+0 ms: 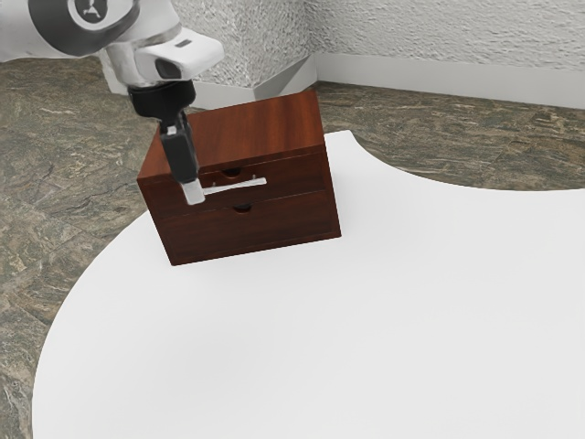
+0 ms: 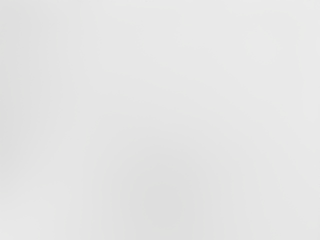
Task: Pull the drawer handle with one arm to open the drawer
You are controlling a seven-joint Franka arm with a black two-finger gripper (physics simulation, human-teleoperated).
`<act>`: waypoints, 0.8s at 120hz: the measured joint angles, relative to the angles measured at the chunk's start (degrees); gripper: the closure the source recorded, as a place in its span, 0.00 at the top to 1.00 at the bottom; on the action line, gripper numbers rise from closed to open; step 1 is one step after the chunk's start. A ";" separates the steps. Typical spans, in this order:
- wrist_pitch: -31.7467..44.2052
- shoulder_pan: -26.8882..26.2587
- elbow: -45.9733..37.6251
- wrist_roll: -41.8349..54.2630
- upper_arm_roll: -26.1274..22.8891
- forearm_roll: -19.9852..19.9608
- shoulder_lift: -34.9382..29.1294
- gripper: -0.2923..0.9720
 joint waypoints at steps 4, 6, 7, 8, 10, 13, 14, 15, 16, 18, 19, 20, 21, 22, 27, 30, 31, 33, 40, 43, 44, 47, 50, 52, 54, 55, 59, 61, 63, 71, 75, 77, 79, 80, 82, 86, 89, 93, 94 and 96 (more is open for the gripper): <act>0.02 -0.04 -0.01 -0.04 0.06 -0.01 0.06 0.77; 0.03 0.05 0.00 -0.05 0.10 -0.01 0.07 0.77; 0.04 0.11 0.01 -0.06 0.12 -0.01 0.06 0.77; 0.04 0.19 0.01 -0.07 0.14 -0.01 0.06 0.77; 0.05 0.33 0.02 -0.08 0.17 -0.01 -0.01 0.77; 0.06 0.52 0.01 -0.09 0.21 -0.03 -0.19 0.77; 0.06 0.56 0.01 -0.07 0.22 -0.04 -0.29 0.77; 0.06 0.59 0.00 -0.06 0.22 -0.05 -0.37 0.77; 0.06 0.62 0.00 -0.04 0.23 -0.05 -0.45 0.77; 0.07 0.65 -0.01 0.00 0.25 -0.06 -0.63 0.77; 0.07 0.65 -0.01 0.02 0.26 -0.06 -0.71 0.77; 0.07 0.66 -0.01 0.04 0.28 -0.06 -0.78 0.77; 0.08 0.67 -0.01 0.06 0.29 -0.07 -0.82 0.77; 0.08 0.69 -0.03 0.08 0.29 -0.08 -0.85 0.77; 0.09 0.63 -0.15 0.16 0.28 -0.09 -1.00 0.77; 0.10 0.54 -0.26 0.20 0.27 -0.09 -1.07 0.77; 0.10 0.51 -0.29 0.22 0.27 -0.08 -1.09 0.77; 0.11 0.43 -0.51 0.26 0.28 -0.08 -1.27 0.77; 0.73 0.10 -4.14 0.41 0.43 0.44 -3.47 0.77; 1.44 0.07 -6.12 0.48 0.35 1.54 -4.81 0.77; 1.70 0.07 -6.71 0.50 0.31 1.98 -5.25 0.77; 2.48 0.09 -8.25 0.57 0.23 3.17 -6.35 0.77; 3.52 0.09 -10.29 0.65 0.18 4.21 -7.54 0.77; 4.43 0.09 -11.84 0.76 0.15 4.93 -8.28 0.77; 5.43 0.11 -13.33 0.90 0.13 5.69 -8.88 0.77; 5.97 0.13 -14.02 0.99 0.13 6.08 -9.12 0.77; 8.13 0.28 -16.02 1.35 0.08 7.63 -9.58 0.77; 9.16 0.34 -16.65 1.53 0.06 8.42 -9.69 0.77; 10.12 0.37 -17.14 1.70 0.04 9.19 -9.74 0.77; 14.27 0.33 -18.29 2.80 0.01 12.53 -9.26 0.77; 16.55 0.27 -18.98 3.58 0.00 13.71 -8.96 0.77; 17.68 0.26 -19.22 4.00 0.00 14.18 -8.73 0.77; 18.73 0.26 -19.38 4.41 0.00 14.60 -8.41 0.77; 19.23 0.26 -19.41 4.60 0.01 14.80 -8.19 0.77; 20.15 0.25 -19.45 4.98 0.06 15.11 -7.72 0.77; 21.79 0.18 -19.41 5.72 0.15 15.58 -7.03 0.77; 22.85 0.14 -19.33 6.27 0.19 15.86 -6.68 0.77; 24.08 0.03 -19.19 6.94 0.29 15.75 -6.42 0.77; 24.35 0.01 -19.15 7.10 0.31 15.66 -6.39 0.77; 24.87 -0.04 -19.05 7.41 0.34 15.49 -6.33 0.76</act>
